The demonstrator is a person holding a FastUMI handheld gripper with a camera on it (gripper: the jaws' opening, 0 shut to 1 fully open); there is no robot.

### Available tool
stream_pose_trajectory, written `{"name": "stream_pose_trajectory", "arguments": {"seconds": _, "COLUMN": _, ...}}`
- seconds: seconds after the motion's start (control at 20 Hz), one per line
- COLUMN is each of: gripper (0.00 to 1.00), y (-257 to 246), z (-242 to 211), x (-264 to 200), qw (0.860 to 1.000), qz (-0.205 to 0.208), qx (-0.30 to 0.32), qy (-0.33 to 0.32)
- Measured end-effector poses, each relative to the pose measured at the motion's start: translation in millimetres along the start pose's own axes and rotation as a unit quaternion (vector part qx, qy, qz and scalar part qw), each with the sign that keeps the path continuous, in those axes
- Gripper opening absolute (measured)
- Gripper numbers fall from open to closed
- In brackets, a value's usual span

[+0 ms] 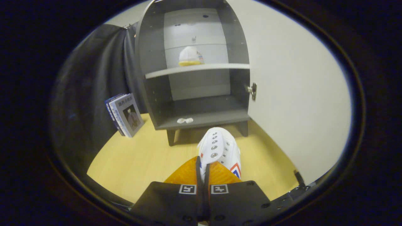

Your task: Open the shoe cabinet door, grab the shoes and put them into the shoe cabinet, then close the shoe cabinet door.

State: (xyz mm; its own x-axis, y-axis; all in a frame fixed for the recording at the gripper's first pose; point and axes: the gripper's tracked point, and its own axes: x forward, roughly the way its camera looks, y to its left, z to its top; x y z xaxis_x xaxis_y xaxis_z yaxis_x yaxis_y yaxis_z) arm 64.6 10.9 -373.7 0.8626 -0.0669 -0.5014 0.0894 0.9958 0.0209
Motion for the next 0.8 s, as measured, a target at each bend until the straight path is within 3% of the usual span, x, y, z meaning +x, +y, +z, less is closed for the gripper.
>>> {"name": "stream_pose_trajectory", "arguments": {"seconds": 0.45, "gripper": 0.02, "y": 2.9, "z": 157.7, "x": -20.7, "qw": 0.996, "qz": -0.012, "qx": -0.031, "qy": -0.085}}
{"name": "stream_pose_trajectory", "arguments": {"seconds": 0.8, "gripper": 0.02, "y": -7.2, "z": 234.9, "x": 34.6, "qw": 0.993, "qz": 0.008, "qx": -0.047, "qy": -0.112}}
